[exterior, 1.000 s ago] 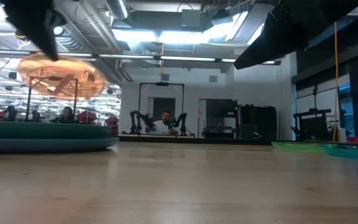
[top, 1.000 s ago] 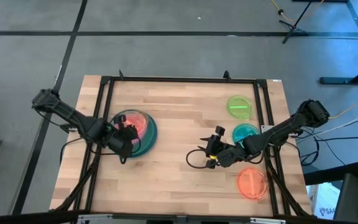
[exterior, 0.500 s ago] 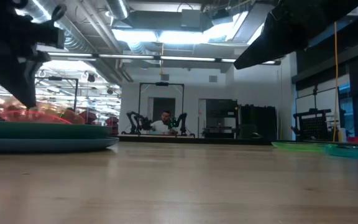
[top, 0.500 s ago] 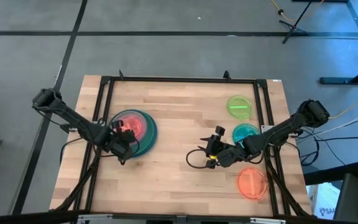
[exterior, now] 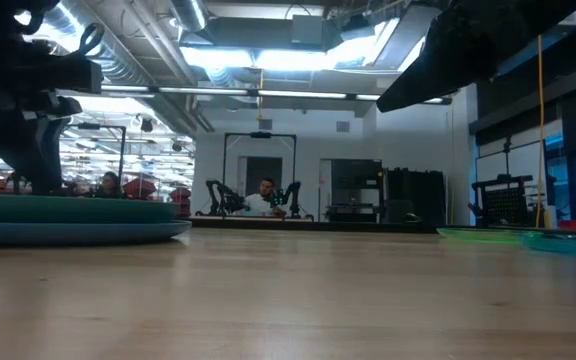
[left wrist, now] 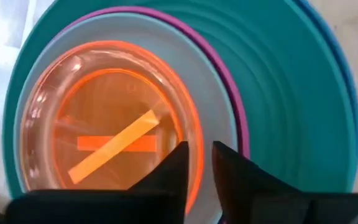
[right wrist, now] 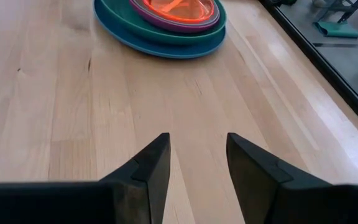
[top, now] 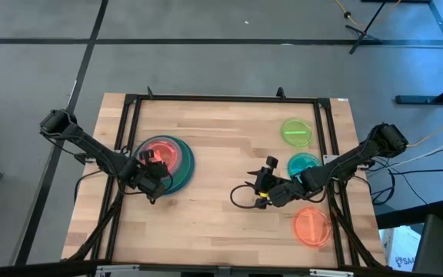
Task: Stack plastic plates
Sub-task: Stack the small blue plate on top of the small orange plate
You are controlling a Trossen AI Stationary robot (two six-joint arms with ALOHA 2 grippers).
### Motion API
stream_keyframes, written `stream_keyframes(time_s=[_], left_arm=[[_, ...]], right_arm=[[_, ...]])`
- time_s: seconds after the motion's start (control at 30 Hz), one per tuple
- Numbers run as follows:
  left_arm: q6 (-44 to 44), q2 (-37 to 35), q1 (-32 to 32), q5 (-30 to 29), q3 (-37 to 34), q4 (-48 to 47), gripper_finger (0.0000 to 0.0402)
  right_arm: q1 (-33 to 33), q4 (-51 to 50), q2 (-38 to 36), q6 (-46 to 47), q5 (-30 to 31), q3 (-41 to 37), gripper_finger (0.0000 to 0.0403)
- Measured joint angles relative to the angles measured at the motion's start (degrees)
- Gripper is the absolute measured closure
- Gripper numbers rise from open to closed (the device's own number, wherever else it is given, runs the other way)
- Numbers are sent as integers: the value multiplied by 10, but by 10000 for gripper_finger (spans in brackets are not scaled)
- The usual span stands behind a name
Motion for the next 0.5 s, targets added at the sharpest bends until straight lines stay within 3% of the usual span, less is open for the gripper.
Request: stream_keyframes(time_s=[0.17, 0.27, 0.5], left_arm=[[20, 0, 0, 31, 16, 3, 291], [56, 0, 0, 15, 34, 29, 281], [204, 0, 0, -13, 28, 276, 279]], right_arm=[[0, 0, 0, 0, 0, 0, 254], [0, 0, 0, -4, 0, 0, 254], [0, -8, 0, -6, 0, 0, 254]])
